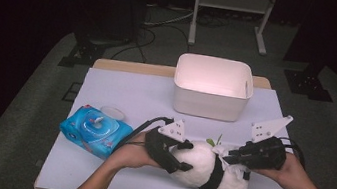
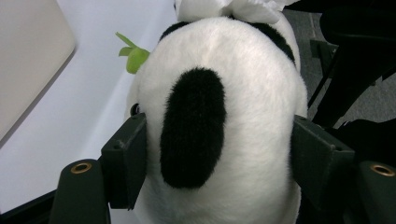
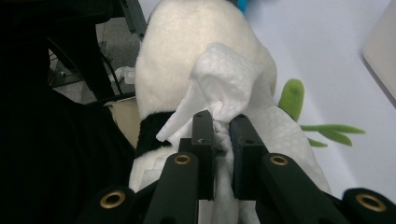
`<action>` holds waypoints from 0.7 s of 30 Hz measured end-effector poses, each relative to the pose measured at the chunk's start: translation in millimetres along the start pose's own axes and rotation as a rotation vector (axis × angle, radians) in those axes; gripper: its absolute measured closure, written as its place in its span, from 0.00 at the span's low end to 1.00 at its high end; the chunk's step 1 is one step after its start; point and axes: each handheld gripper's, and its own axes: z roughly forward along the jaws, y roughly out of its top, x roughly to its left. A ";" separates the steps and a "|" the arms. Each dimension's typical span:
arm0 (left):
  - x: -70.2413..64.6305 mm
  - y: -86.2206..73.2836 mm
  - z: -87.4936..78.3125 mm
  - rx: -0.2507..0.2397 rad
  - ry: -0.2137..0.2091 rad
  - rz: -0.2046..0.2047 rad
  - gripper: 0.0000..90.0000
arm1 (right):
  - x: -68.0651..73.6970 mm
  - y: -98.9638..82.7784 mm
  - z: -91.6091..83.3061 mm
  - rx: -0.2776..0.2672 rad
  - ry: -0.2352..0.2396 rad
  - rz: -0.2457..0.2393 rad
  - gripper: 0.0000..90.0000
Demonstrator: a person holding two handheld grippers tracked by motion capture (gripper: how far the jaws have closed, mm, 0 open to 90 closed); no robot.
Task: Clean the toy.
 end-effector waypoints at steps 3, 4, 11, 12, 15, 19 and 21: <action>0.4 -0.9 0.0 -0.004 0.001 -0.005 0.31 | 0.2 -6.8 -6.4 0.003 -0.001 0.015 0.90; 0.4 -0.8 0.0 -0.004 0.000 -0.005 0.31 | 0.9 -9.2 -8.3 0.000 -0.004 0.020 0.90; -1.6 3.4 0.7 0.008 0.010 0.012 0.31 | 2.2 -15.3 -8.9 -0.011 -0.001 0.030 0.90; -1.5 3.7 0.6 0.010 0.010 0.012 0.31 | 2.3 -14.1 -8.1 -0.012 -0.001 0.029 0.90; -1.8 4.3 0.8 0.011 0.011 0.008 0.31 | 2.4 -9.1 -3.2 -0.009 0.007 0.008 0.90; -2.1 5.2 1.3 0.007 0.013 0.012 0.31 | 3.0 -2.6 4.2 -0.022 0.027 -0.004 0.90; -2.9 6.5 1.6 0.006 0.015 0.011 0.31 | 3.5 0.9 8.4 -0.027 0.038 -0.011 0.90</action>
